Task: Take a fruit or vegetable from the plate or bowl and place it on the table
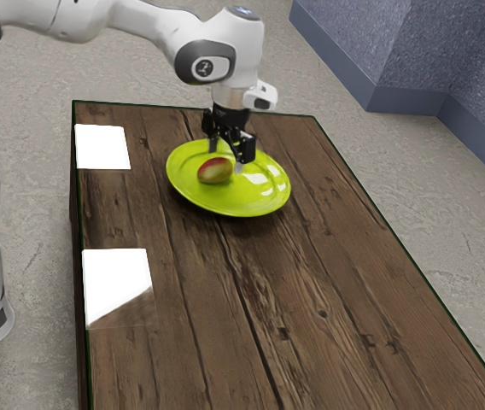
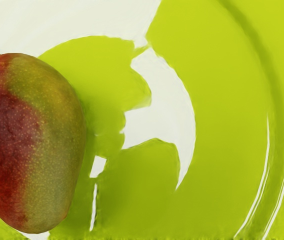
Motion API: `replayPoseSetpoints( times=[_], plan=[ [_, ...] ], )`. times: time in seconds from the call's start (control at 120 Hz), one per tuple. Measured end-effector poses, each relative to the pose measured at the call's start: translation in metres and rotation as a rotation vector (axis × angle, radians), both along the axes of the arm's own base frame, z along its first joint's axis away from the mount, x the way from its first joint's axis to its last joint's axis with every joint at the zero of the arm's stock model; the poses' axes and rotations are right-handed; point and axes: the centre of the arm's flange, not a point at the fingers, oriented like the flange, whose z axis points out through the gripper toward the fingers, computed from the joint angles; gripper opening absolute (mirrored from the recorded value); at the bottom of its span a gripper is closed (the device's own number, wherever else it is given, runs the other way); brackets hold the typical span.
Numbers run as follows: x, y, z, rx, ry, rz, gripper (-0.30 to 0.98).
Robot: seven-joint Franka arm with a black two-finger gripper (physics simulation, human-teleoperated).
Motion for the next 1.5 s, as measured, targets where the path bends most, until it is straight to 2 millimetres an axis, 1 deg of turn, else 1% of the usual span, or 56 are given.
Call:
replayPoseSetpoints(
  times=[0.083, 0.225, 0.358, 0.5, 0.733, 0.967, 1.267, 1.392, 1.5],
  plan=[
    [-0.006, 0.012, -0.003, 0.003, -0.007, 0.008, 0.69],
    [-0.003, 0.027, -0.016, 0.012, 0.001, 0.017, 0.69],
    [-0.005, 0.039, -0.027, 0.016, 0.007, 0.024, 0.69],
    [0.002, 0.040, -0.040, 0.038, 0.015, 0.001, 0.69],
    [0.004, 0.047, -0.044, 0.061, -0.001, -0.012, 0.69],
    [0.010, 0.049, -0.060, 0.061, 0.017, -0.019, 0.69],
    [0.016, 0.049, -0.071, 0.064, 0.020, -0.030, 0.69],
    [0.019, 0.052, -0.081, 0.065, 0.030, -0.029, 0.69],
    [0.020, 0.054, -0.083, 0.067, 0.027, -0.028, 0.69]
  ],
)
